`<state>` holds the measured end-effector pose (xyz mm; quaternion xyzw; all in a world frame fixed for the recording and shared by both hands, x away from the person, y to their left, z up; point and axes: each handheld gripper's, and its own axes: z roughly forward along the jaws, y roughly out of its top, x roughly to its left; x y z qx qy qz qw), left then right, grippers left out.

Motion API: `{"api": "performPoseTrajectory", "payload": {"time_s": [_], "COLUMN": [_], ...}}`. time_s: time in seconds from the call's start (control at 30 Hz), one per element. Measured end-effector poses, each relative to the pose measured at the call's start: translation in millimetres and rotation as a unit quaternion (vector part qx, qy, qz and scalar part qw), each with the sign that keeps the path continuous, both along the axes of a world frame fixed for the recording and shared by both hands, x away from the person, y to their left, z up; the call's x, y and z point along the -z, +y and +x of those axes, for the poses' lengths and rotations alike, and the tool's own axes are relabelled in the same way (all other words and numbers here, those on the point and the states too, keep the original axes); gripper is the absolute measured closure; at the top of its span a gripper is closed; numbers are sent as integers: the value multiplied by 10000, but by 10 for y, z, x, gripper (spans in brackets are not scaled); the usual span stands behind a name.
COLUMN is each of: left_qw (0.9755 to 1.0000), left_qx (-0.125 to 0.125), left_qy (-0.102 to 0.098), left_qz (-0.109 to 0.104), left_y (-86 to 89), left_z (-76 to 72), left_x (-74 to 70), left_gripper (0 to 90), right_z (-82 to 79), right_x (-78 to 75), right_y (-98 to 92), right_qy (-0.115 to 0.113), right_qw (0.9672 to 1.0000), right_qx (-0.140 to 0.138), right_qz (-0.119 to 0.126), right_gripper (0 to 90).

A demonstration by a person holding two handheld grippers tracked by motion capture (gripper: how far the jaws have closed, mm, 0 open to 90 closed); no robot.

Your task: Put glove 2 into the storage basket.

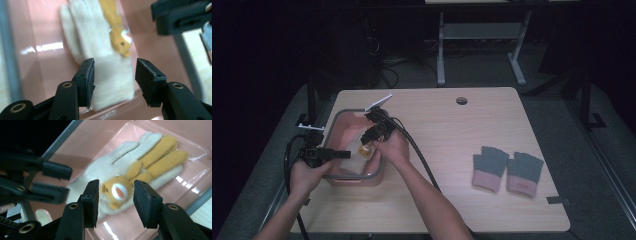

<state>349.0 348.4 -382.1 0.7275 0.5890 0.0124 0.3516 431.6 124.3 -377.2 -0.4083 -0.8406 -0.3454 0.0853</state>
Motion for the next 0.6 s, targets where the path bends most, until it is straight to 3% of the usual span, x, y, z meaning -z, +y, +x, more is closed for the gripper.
{"api": "performPoseTrajectory", "payload": {"time_s": [0.07, 0.13, 0.2, 0.33, 0.37, 0.43, 0.6], "left_qw": [10000, 9999, 9992, 9973, 9959, 9954, 9970], "left_qx": [16, 114, 252, 251, 347, 312, 252], "left_qy": [-59, 3, 190, 390, 479, 561, 291], "left_qz": [30, 106, 253, 563, 686, 709, 674], "left_y": [-17, -39, -87, -152, -138, -149, -119], "left_z": [1, 22, 58, 113, 132, 148, 125], "left_x": [-31, -14, 43, 135, 156, 189, 101], "left_gripper": [527, 570, 621, 633, 632, 630, 618], "right_z": [-7, -14, -22, -26, -27, -31, -43], "right_x": [-11, -25, -45, -89, -97, -110, -135], "right_y": [-25, -53, -89, -165, -180, -207, -257], "right_qy": [-3, -18, -33, -52, -66, -55, -88], "right_qw": [10000, 10000, 9999, 9997, 9997, 9996, 9993], "right_qx": [-13, -2, 8, 42, 48, 43, 61], "right_qz": [53, 75, 120, 230, 228, 270, 371], "right_gripper": [552, 551, 551, 550, 549, 549, 549]}}
